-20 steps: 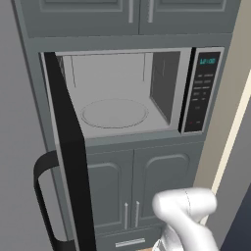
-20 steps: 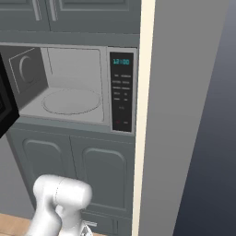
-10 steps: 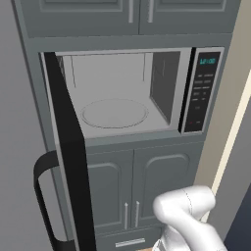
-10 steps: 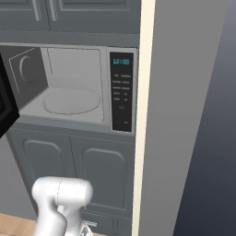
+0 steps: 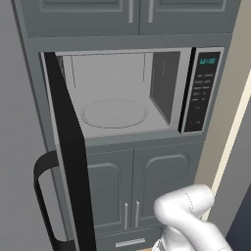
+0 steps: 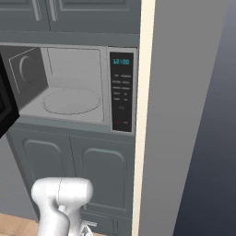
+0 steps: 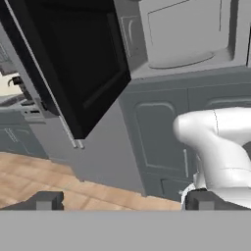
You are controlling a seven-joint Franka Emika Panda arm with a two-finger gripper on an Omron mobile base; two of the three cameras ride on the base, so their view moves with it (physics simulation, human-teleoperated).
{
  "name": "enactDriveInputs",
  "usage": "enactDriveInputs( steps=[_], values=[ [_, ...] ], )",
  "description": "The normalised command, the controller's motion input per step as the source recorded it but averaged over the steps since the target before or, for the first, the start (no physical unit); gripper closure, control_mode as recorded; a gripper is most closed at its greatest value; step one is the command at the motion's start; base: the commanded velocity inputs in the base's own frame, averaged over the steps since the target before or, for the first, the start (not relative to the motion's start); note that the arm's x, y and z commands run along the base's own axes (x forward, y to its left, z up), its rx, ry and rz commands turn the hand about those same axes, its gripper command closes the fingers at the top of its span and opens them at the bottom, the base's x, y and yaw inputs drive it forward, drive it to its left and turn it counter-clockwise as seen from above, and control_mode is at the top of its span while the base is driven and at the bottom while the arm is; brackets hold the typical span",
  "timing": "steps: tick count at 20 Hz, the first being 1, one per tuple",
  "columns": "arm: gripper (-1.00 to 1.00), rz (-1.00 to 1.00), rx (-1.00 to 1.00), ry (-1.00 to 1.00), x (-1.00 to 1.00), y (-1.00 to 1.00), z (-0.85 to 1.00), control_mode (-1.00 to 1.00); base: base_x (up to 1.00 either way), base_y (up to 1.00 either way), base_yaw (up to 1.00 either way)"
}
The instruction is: Place the sponge inside the microwave to prepare for sanitizing.
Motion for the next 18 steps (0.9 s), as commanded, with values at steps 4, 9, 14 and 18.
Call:
enactDriveInputs(
  steps=[4, 9, 14, 18],
  values=[
    [-1.0, 0.03, 0.11, 0.28, 0.1, -0.77, 0.13, -1.0, 0.0, 0.0, 0.0],
    [-1.0, 0.01, 0.09, 0.33, 0.17, -0.69, 0.1, -1.0, 0.0, 0.0, 0.0],
    [-1.0, 0.0, 0.05, 0.41, 0.19, -0.58, 0.09, -1.0, 0.0, 0.0, 0.0],
    [-1.0, -0.01, -0.02, 0.45, 0.25, -0.22, 0.0, -1.0, 0.0, 0.0, 0.0]
  ],
)
